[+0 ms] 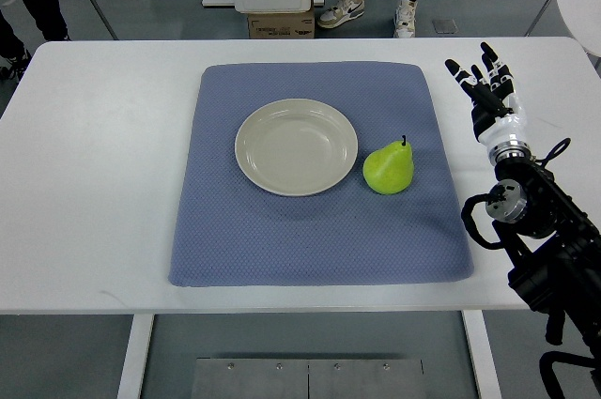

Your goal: Place pear on plate with right hand

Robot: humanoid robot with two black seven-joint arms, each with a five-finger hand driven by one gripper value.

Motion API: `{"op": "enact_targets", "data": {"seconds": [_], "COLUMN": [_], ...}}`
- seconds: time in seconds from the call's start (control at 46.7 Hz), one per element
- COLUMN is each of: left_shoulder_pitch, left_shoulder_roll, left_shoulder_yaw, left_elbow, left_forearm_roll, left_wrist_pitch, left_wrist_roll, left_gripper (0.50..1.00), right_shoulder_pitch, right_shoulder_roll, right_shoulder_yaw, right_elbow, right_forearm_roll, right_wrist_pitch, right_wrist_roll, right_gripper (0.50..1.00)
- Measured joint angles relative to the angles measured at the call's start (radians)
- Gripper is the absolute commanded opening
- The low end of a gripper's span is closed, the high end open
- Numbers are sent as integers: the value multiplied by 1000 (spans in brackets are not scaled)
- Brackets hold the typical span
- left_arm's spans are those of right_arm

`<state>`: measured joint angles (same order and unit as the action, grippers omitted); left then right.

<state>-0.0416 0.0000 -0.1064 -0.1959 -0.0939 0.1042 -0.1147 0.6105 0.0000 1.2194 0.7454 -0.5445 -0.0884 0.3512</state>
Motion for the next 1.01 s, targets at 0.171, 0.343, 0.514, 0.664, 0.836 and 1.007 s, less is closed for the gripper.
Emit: {"op": "enact_targets", "data": {"seconds": [0.171, 0.343, 0.514, 0.664, 0.836, 1.007], "left_shoulder_pitch": [0, -8, 2, 0, 0, 0], "left_shoulder_roll": [0, 0, 0, 0, 0, 0], "left_shoulder_yaw": [0, -1, -1, -1, -1, -1], "left_elbow": [0, 1, 3, 3, 3, 2], "left_forearm_roll": [1, 0, -1, -1, -1, -1], "left_wrist_pitch": [0, 0, 1, 2, 2, 1], "left_wrist_roll": [1, 0, 0, 0, -1, 0], "left_gripper": [1000, 1000, 1000, 1000, 1000, 1000], "right_shoulder_pitch": [4, 5, 5, 5, 9, 14], "right_shoulder_roll": [0, 0, 0, -14, -36, -41], "right_shoulder_yaw": [-1, -3, -9, -15, -20, -38], "right_elbow": [4, 7, 8, 7, 2, 3], "right_forearm_roll": [1, 1, 2, 3, 2, 2], "right_wrist_pitch": [3, 13, 18, 61, 80, 80], "right_wrist_roll": [0, -11, -12, -12, -39, -50], "right_gripper": [1000, 1000, 1000, 1000, 1000, 1000]}}
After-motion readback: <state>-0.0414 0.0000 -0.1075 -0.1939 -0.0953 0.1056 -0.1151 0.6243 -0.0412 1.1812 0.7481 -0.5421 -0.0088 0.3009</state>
